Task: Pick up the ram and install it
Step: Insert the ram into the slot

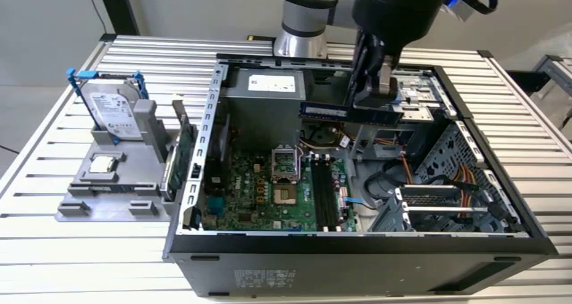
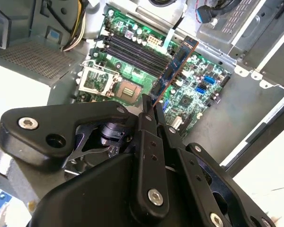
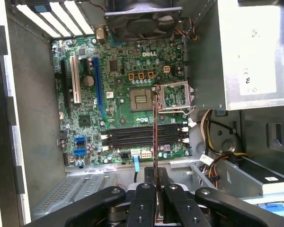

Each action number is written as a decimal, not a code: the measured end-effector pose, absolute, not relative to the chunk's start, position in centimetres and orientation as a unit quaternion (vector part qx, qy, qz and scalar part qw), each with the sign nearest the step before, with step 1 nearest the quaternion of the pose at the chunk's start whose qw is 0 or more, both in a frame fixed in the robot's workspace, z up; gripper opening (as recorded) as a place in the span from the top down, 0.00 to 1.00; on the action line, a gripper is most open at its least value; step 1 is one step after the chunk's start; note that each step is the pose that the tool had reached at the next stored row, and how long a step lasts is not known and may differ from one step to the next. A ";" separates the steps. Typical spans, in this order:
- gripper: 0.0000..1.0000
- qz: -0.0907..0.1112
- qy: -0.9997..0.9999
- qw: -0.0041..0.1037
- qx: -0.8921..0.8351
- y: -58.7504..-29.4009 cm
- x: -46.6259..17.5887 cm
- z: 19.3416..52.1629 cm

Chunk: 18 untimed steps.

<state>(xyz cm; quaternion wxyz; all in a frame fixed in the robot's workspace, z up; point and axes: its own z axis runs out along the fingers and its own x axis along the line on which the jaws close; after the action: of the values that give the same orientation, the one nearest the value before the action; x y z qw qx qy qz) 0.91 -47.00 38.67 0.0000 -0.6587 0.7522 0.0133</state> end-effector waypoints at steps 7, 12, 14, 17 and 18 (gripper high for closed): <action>1.00 0.013 0.771 0.000 -0.637 -47.0 0.9 38.7; 1.00 0.013 0.784 0.001 -0.621 -47.0 0.9 38.7; 1.00 0.013 0.789 0.001 -0.615 -47.0 0.9 38.7; 1.00 0.013 0.796 0.001 -0.605 -47.0 0.9 38.7; 1.00 0.013 0.798 0.001 -0.602 -47.0 0.9 38.7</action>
<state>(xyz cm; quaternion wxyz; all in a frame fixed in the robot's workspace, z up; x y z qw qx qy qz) 0.91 -47.00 38.67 0.0010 -0.6023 0.7981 0.0133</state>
